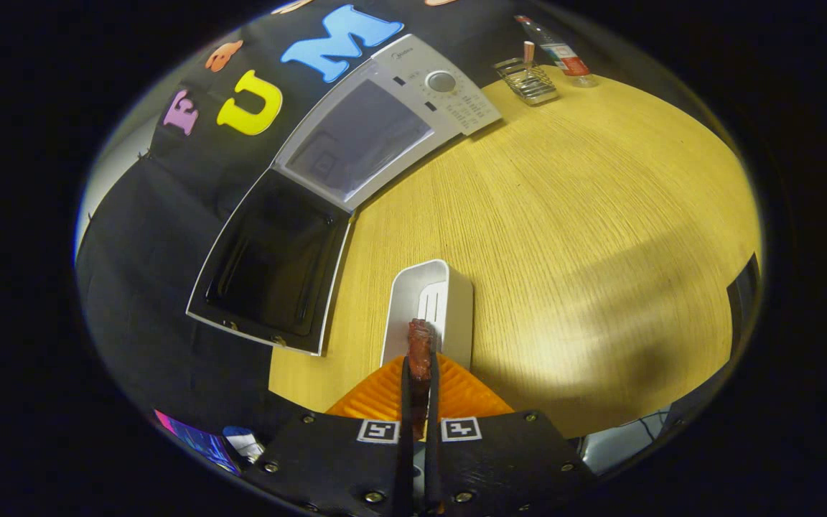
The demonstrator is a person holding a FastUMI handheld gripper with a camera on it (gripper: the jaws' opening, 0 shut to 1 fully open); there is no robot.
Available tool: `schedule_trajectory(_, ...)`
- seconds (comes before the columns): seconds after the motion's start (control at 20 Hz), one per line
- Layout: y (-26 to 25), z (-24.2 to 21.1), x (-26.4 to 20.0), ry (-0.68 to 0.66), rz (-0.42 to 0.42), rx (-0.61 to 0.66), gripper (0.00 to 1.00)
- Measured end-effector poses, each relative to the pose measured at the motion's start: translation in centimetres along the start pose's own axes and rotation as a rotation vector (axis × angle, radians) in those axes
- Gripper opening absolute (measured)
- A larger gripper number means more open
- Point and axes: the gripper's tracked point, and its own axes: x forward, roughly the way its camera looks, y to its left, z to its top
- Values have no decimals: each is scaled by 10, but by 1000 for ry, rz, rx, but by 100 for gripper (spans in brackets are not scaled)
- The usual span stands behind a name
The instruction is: Open the microwave, put the food inside, and close the microwave door.
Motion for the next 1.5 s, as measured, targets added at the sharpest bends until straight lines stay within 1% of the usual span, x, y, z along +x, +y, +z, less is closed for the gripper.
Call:
schedule_trajectory(0.05,1,-5,5,-2,11,-5,6)
schedule_trajectory(0.2,5,-2,2,-6,21,-12,7)
schedule_trajectory(0.35,17,9,-5,-44,50,34,7)
schedule_trajectory(0.5,29,36,-14,-110,63,51,6)
schedule_trajectory(0.6,41,60,-16,-166,68,25,7)
schedule_trajectory(0.7,58,82,-14,-203,95,12,6)
schedule_trajectory(0.9,89,125,2,-264,132,-23,6)
schedule_trajectory(1.1,111,159,26,-310,148,-59,6)
schedule_trajectory(1.25,125,181,48,-340,170,-49,6)
schedule_trajectory(1.5,132,216,91,-385,178,-16,6)
